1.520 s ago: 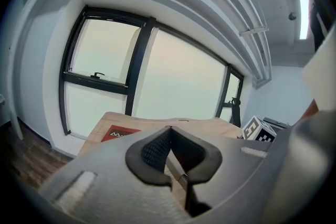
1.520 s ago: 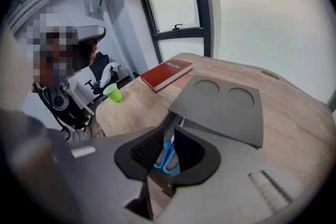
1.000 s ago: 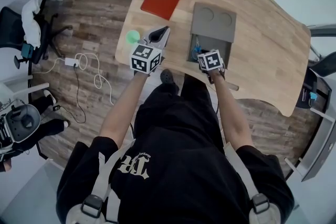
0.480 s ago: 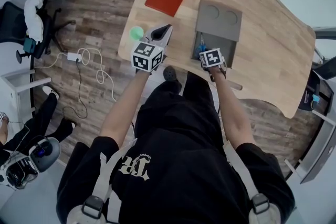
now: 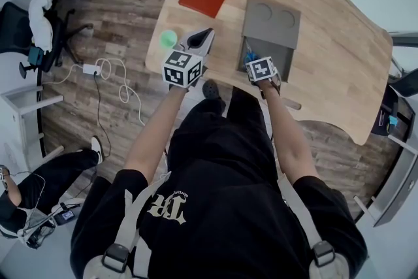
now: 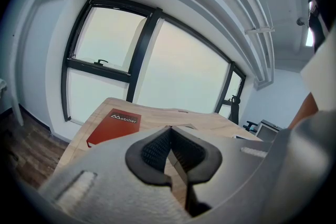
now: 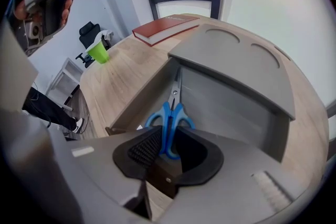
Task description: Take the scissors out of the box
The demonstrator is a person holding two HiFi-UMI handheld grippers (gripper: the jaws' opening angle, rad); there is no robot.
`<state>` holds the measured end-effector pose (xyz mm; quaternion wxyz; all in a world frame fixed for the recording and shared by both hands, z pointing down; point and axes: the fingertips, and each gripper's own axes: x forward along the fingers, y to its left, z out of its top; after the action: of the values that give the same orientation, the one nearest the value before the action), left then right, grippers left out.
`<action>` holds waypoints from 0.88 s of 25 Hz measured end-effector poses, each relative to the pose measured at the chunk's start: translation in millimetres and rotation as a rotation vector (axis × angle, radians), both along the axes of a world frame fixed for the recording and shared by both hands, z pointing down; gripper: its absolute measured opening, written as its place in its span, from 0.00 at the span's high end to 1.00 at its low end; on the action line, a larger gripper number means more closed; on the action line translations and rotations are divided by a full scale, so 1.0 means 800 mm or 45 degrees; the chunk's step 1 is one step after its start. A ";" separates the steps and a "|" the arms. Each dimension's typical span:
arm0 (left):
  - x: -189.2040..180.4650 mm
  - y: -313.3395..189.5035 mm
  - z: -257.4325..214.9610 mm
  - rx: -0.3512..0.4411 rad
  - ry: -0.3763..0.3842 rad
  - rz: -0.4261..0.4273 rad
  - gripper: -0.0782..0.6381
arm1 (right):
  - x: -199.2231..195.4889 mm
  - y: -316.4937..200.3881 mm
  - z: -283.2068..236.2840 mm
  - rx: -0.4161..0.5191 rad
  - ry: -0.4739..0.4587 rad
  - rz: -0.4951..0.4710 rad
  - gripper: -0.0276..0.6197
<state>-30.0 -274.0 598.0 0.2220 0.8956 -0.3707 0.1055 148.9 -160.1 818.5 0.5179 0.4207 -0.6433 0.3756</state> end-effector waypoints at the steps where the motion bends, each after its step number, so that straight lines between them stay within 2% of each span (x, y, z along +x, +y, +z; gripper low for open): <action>1: 0.000 0.000 0.000 -0.001 0.003 -0.003 0.89 | -0.006 -0.004 0.000 0.021 -0.036 -0.005 0.82; 3: -0.002 0.001 0.000 -0.004 0.007 -0.011 0.89 | -0.018 -0.016 0.000 0.078 -0.113 -0.016 0.82; 10: -0.007 0.001 0.003 -0.013 0.009 -0.026 0.89 | -0.011 -0.013 -0.001 0.055 -0.091 -0.008 0.82; 13: -0.007 0.001 0.005 -0.019 0.008 -0.027 0.89 | -0.020 -0.019 0.000 0.079 -0.145 -0.010 0.82; 22: -0.005 0.000 0.008 -0.033 0.015 -0.025 0.89 | -0.020 -0.018 0.001 0.056 -0.168 -0.009 0.83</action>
<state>-33.9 -274.1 604.1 0.2368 0.8896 -0.3767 0.1028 132.9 -174.5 819.4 0.4663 0.4037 -0.6857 0.3865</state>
